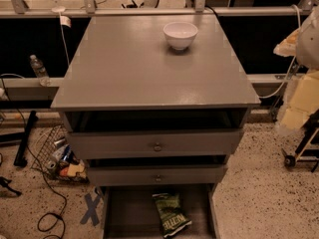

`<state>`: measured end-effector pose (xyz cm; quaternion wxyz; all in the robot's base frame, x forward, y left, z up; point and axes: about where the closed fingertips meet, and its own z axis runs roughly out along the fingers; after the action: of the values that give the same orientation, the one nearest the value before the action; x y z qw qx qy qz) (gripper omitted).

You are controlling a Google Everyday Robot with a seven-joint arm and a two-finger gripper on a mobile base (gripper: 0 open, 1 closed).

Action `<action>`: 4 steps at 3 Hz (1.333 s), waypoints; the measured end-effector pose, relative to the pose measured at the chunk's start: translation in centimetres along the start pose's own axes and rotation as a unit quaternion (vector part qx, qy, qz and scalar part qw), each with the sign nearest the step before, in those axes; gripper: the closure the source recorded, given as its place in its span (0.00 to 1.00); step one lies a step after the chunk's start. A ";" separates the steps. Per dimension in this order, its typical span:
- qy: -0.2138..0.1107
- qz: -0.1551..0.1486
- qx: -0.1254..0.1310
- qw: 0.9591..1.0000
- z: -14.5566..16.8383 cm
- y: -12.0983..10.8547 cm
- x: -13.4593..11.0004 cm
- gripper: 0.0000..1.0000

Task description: Pick green jalapeno chip bag from bottom drawer and place on counter

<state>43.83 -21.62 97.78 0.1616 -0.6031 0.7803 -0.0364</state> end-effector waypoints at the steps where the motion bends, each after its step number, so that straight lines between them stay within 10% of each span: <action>1: 0.000 0.000 0.000 1.000 0.0 0.0 0.0 0.00; 4: -0.061 0.015 -0.055 0.997 8.7 2.8 0.2 0.00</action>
Offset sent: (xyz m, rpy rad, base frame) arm 0.0020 0.0018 -0.0403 0.0919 0.0223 0.0064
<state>43.75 -19.86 88.85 0.1762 -0.6004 0.7787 0.0455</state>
